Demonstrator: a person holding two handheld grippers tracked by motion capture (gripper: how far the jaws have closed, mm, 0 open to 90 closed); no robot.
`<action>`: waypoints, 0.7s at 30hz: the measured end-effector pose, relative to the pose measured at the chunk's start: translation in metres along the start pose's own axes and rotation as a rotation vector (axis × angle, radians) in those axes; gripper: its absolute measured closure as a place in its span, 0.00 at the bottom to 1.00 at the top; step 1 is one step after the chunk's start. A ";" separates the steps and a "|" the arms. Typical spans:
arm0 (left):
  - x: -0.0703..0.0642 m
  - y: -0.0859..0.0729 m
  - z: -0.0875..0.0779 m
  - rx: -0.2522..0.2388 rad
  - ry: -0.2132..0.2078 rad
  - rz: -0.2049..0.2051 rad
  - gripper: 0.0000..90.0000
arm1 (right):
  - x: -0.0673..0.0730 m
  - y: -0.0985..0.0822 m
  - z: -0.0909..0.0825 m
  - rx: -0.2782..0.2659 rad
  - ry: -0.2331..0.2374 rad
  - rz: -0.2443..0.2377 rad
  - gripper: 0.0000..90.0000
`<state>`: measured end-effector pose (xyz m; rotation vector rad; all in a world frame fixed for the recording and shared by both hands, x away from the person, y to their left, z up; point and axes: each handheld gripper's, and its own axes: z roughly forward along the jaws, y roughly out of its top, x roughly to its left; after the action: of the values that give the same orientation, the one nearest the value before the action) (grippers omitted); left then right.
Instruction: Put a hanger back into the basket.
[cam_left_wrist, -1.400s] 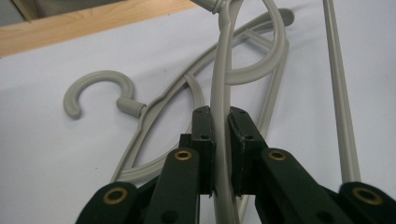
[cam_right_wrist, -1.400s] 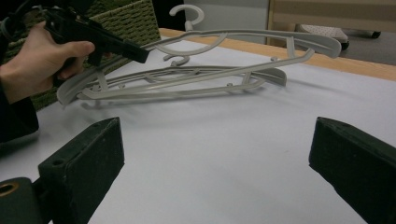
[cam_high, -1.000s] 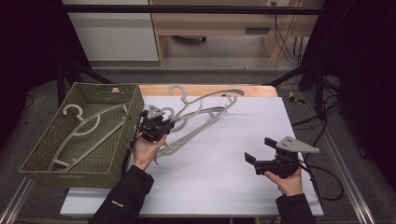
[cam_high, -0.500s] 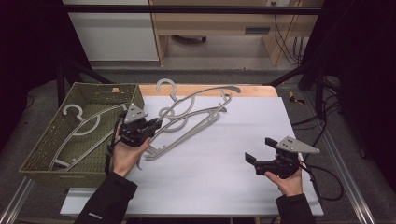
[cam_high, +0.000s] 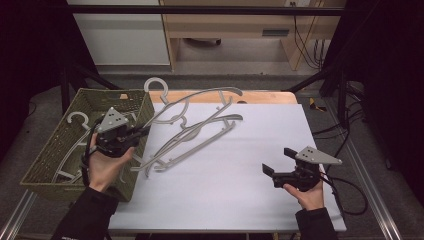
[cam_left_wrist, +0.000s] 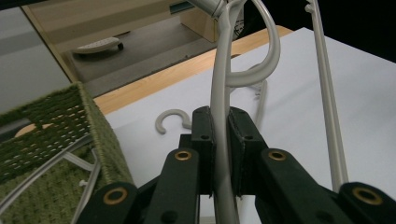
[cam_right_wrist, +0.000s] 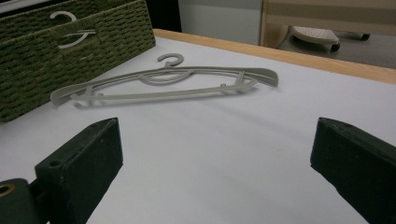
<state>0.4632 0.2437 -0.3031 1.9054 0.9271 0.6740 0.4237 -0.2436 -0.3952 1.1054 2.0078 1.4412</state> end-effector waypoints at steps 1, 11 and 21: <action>0.003 0.000 -0.003 0.001 0.006 0.000 0.91 | 0.000 0.000 0.000 0.000 -0.001 -0.001 0.03; 0.046 -0.003 -0.027 0.008 0.063 -0.008 0.91 | -0.001 0.000 -0.001 0.000 -0.005 -0.001 0.03; 0.089 -0.021 -0.037 0.027 0.120 -0.050 0.91 | -0.001 0.000 0.000 0.001 -0.005 -0.003 0.03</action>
<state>0.4793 0.3413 -0.2972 1.8754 1.0603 0.7559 0.4248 -0.2445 -0.3954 1.1057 2.0062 1.4344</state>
